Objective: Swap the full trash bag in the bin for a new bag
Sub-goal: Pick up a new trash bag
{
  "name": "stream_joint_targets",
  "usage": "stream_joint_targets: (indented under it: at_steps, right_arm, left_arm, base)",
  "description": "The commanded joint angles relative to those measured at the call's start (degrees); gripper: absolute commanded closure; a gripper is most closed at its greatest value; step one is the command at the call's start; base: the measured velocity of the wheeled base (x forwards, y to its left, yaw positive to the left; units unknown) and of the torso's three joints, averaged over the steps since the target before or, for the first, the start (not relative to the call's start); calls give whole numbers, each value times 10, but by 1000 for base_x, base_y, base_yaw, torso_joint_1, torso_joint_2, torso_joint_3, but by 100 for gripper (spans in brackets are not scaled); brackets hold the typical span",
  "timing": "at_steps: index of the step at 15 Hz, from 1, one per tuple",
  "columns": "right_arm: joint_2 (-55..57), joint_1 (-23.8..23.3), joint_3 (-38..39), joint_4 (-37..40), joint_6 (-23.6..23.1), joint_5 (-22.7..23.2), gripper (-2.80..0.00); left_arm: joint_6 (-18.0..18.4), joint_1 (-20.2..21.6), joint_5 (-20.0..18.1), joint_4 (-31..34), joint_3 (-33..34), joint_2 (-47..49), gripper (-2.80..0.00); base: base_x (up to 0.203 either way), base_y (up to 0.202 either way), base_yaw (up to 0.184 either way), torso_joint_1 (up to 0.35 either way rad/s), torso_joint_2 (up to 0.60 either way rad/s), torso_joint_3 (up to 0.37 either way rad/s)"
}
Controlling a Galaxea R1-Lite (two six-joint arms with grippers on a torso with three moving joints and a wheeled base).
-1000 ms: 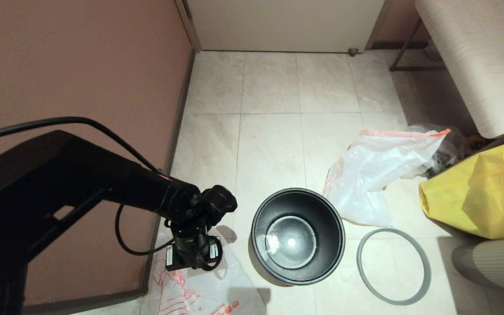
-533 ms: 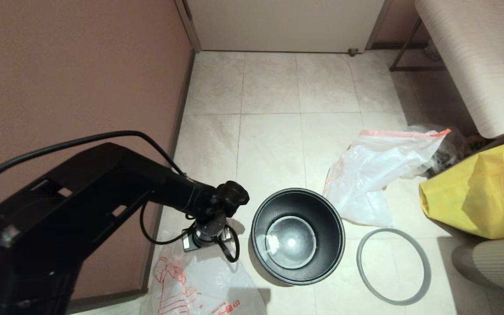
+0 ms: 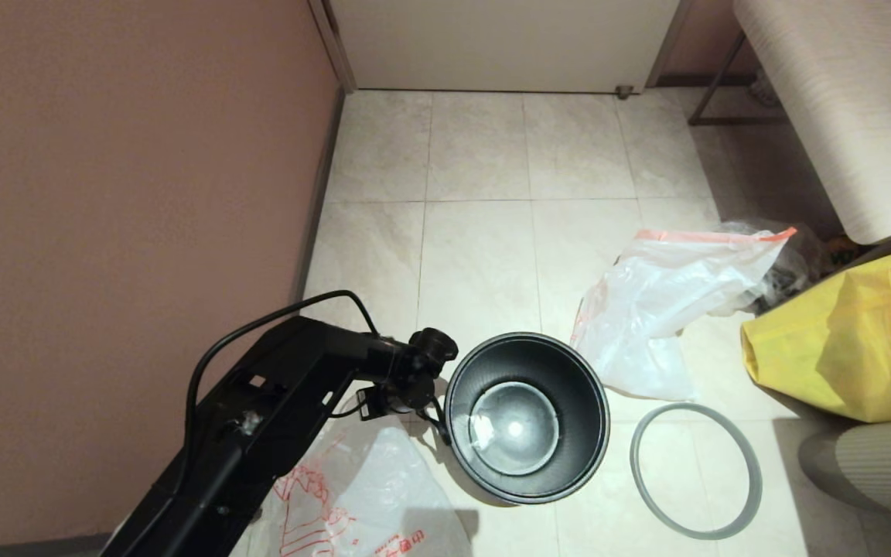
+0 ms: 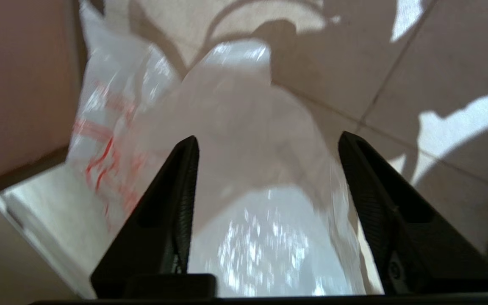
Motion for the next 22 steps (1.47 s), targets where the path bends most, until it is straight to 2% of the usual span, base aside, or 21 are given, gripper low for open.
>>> stream_joint_targets:
  at_steps: [1, 6, 11, 12, 22]
  right_arm:
    - [1, 0, 0, 0, 0, 0, 0]
    - [1, 0, 0, 0, 0, 0, 0]
    - [1, 0, 0, 1, 0, 0, 0]
    - [1, 0, 0, 0, 0, 0, 0]
    - [1, 0, 0, 0, 0, 0, 0]
  left_arm:
    - [32, 14, 4, -53, -5, 49, -280]
    - [44, 26, 4, -45, -4, 83, -280]
    - [49, 25, 13, 57, 0, 86, -280]
    - [49, 26, 18, 76, 1, 96, 0]
    - [40, 28, 25, 112, 9, 98, 0]
  base:
    - [0, 0, 0, 0, 0, 0]
    - [0, 0, 0, 0, 0, 0]
    - [0, 0, 0, 0, 0, 0]
    - [0, 0, 0, 0, 0, 0]
    - [0, 0, 0, 0, 0, 0]
